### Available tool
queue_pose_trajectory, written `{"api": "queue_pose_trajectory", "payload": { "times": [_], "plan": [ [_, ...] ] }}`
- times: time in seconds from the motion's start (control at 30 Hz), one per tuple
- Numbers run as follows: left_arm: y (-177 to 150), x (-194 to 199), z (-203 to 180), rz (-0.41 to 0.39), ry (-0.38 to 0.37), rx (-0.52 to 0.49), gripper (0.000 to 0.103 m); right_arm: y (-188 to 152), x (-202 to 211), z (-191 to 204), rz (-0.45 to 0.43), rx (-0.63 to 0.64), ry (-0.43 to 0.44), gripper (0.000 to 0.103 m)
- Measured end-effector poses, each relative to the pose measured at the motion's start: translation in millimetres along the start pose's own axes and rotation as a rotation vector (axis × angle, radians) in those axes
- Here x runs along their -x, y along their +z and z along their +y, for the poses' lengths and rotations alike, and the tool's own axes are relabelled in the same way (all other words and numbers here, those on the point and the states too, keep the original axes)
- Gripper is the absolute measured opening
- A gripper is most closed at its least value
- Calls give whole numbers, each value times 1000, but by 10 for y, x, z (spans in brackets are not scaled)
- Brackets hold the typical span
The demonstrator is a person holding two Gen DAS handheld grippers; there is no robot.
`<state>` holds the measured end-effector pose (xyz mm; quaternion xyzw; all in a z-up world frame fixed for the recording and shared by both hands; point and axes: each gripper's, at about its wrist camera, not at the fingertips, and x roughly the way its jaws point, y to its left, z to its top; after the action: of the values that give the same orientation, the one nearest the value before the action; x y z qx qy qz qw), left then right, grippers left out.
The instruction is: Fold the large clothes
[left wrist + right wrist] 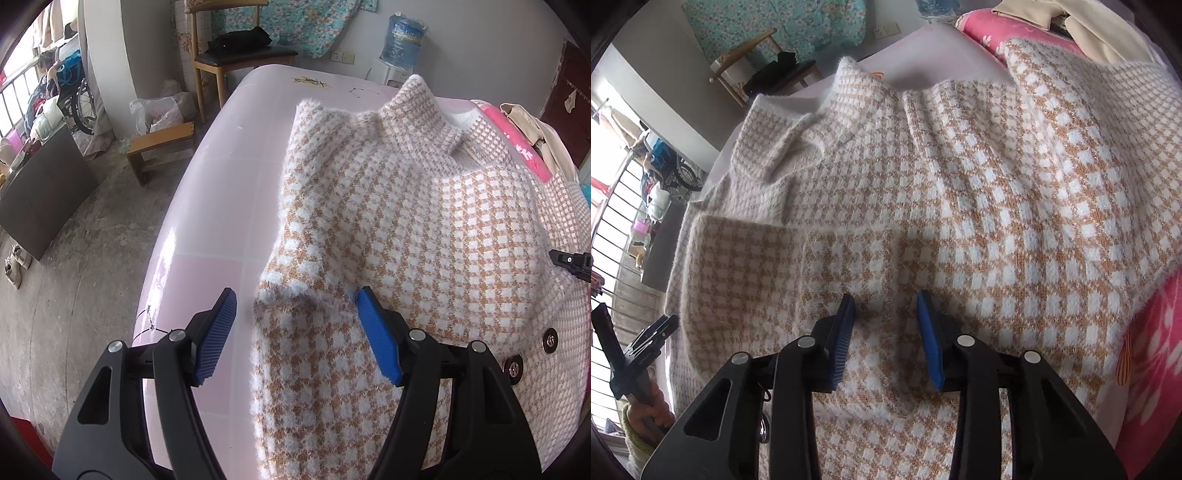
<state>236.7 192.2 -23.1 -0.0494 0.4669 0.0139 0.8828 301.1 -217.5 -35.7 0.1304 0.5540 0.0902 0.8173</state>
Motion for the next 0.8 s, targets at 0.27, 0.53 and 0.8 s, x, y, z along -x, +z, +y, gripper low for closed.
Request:
{"api": "queue_pose_trajectory", "payload": {
  "times": [0.27,0.53,0.8],
  "plan": [
    [-44,186,-31,-48,-76,-15,64,21,122,158,-53,80,-39,6],
    [-142,287,-133,-30,-75,-76,64,128,408,351,-130,131,-19,5],
    [-226,170,-173,8,-41,-95,64,387,783,793,-252,216,17,5]
  ]
}}
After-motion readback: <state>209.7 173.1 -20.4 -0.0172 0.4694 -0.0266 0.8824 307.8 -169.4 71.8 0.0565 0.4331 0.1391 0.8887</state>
